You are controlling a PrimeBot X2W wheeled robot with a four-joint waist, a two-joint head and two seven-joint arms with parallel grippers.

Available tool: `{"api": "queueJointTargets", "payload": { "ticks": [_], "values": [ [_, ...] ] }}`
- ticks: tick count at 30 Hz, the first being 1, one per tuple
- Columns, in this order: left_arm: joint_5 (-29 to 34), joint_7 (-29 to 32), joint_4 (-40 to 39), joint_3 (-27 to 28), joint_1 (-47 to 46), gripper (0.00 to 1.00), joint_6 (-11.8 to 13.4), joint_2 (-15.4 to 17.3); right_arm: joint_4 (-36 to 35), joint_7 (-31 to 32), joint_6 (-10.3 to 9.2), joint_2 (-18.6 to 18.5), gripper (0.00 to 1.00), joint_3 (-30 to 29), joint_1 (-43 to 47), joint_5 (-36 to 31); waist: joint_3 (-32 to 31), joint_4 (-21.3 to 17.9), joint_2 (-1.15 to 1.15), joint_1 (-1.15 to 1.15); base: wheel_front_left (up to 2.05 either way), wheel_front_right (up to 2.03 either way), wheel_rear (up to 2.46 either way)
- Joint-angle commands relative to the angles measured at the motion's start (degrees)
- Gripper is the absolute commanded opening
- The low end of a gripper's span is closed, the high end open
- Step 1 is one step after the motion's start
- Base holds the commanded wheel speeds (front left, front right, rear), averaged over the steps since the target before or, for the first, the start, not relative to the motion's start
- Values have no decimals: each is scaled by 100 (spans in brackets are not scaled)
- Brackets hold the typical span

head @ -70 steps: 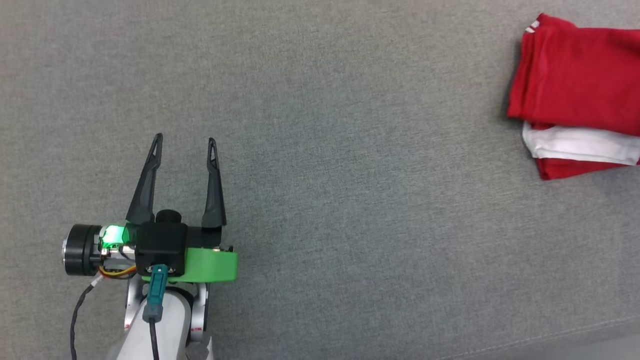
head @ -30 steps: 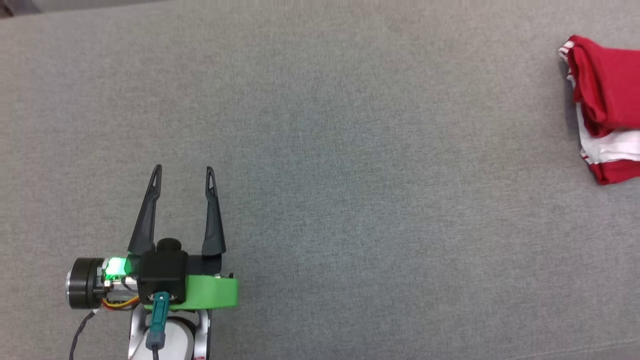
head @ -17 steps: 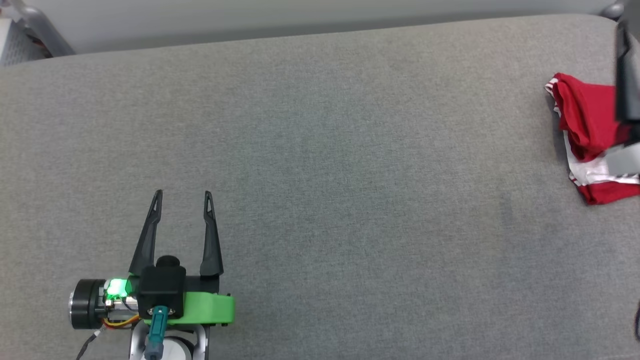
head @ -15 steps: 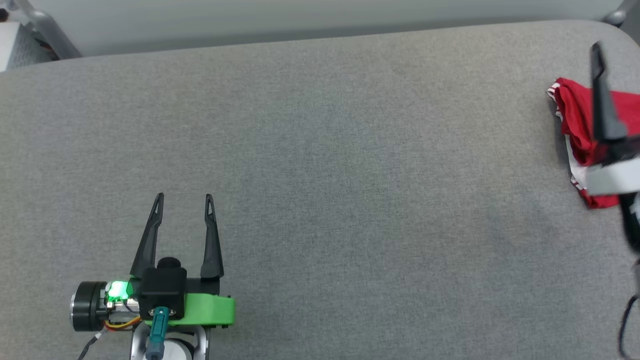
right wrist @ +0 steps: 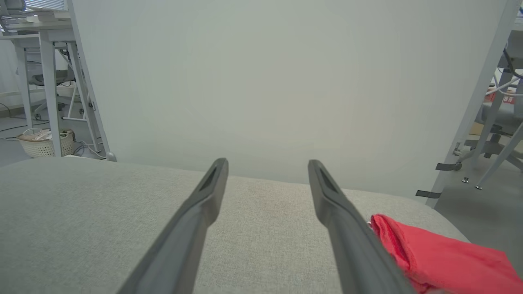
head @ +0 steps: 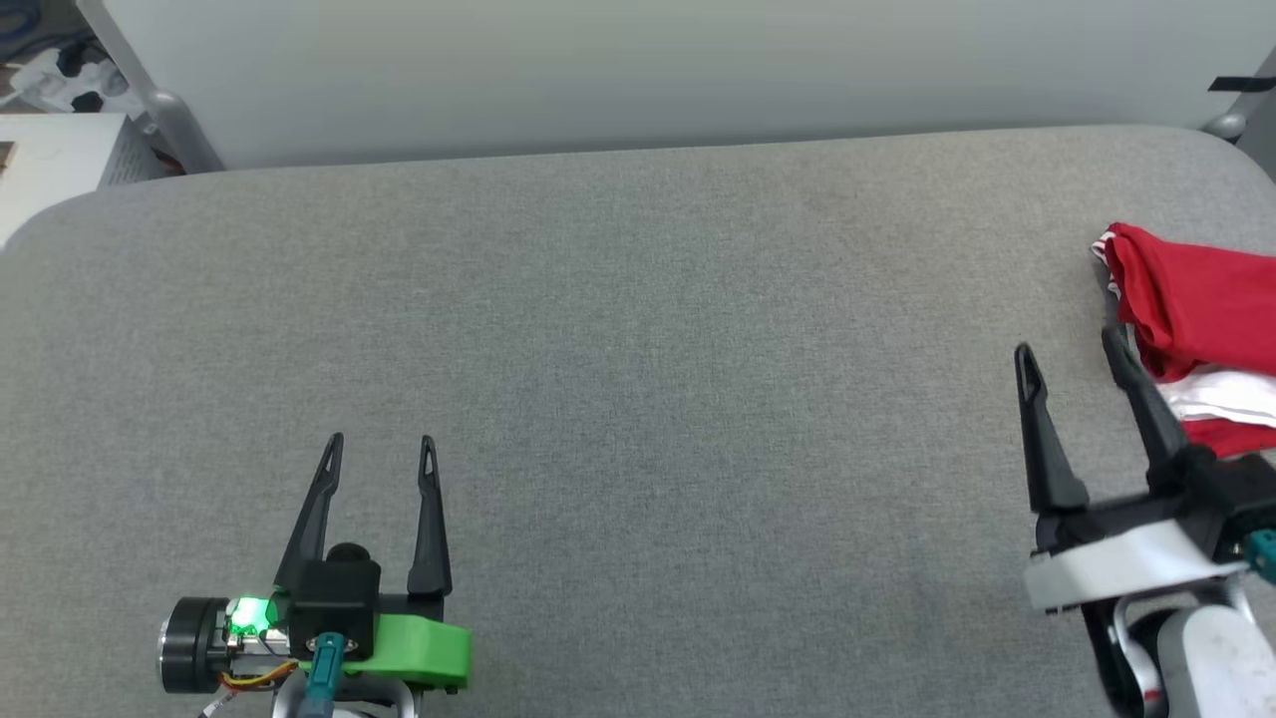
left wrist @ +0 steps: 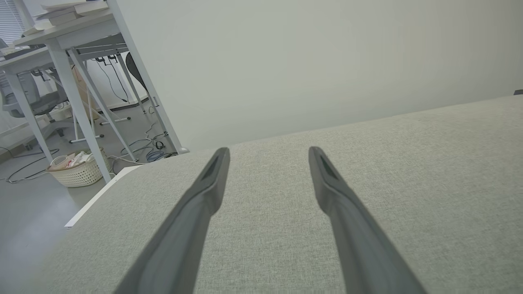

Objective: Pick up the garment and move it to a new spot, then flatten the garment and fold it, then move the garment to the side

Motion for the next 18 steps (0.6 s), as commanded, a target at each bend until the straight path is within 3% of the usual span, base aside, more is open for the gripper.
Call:
{"api": "queueJointTargets", "payload": {
  "ticks": [1,18],
  "values": [
    [-37,-34,33,35,65,100,-54,-31,-60,-28,-4,80,100,-27,175,-73,-104,38,0,1,0,0,0],
    [-84,-34,273,235,233,100,-485,-195,-408,-28,-4,610,100,-392,1081,-160,-376,194,0,1,0,0,0]
  ]
}}
